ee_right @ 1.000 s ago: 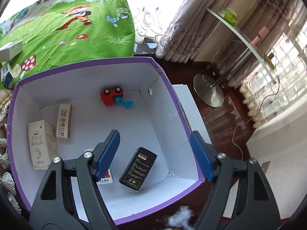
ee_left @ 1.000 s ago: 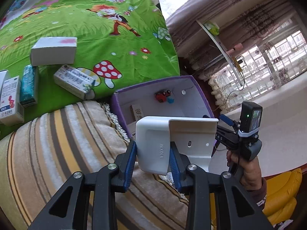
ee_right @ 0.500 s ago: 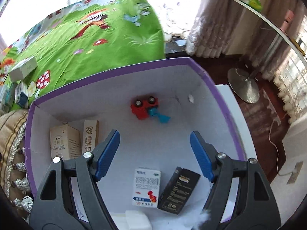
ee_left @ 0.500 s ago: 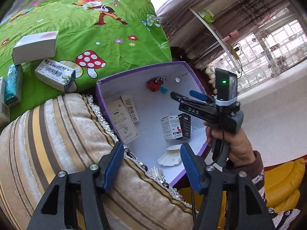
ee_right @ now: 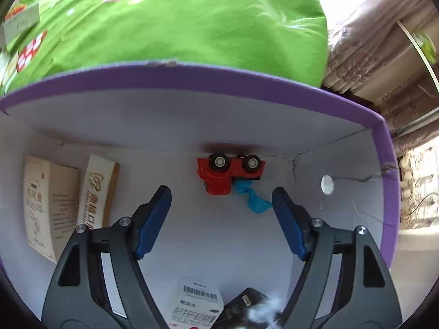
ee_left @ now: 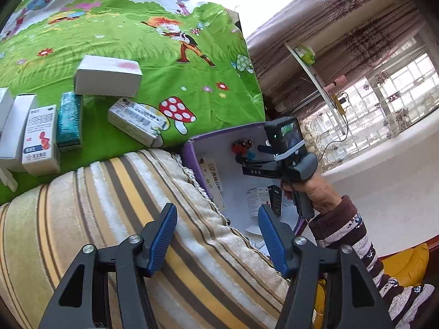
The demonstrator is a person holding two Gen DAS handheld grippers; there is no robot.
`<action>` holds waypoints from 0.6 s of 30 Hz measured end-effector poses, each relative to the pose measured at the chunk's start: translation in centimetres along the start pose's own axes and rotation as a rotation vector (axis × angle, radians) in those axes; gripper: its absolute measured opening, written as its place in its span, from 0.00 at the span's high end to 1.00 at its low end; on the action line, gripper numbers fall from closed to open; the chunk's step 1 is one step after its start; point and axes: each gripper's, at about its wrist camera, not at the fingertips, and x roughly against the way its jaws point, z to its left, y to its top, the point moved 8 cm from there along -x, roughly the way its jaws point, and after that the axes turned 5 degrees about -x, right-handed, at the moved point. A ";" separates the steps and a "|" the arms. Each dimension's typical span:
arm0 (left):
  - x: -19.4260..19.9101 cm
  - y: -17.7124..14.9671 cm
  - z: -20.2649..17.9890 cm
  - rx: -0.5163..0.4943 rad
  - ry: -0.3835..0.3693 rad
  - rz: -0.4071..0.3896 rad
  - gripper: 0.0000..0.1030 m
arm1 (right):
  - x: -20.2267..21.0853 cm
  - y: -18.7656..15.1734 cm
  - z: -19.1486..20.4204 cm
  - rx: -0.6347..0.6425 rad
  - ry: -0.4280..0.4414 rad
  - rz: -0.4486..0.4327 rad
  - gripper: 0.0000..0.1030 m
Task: Organize rigid objects
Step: 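Regrasp the red-blue toy car with the right tool and set it upright in the box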
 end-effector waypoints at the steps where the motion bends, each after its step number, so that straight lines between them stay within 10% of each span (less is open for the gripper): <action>1: 0.6 0.2 0.7 0.011 0.008 -0.021 0.40 | -0.6 0.0 0.0 0.017 -0.005 -0.003 0.24; 7: 6.5 1.5 8.9 0.097 0.202 -0.155 0.39 | -1.9 -0.2 -0.7 -0.058 0.093 -0.036 0.22; 11: 10.6 1.5 15.6 0.180 0.365 -0.219 0.32 | -1.4 -1.1 0.2 -0.085 0.195 0.016 0.67; 16: 13.8 0.6 23.5 0.252 0.538 -0.227 0.32 | 0.1 -3.3 1.6 -0.097 0.270 0.098 0.68; 18: 14.8 0.2 26.1 0.266 0.589 -0.217 0.32 | 1.7 -4.1 2.0 -0.100 0.309 0.116 0.83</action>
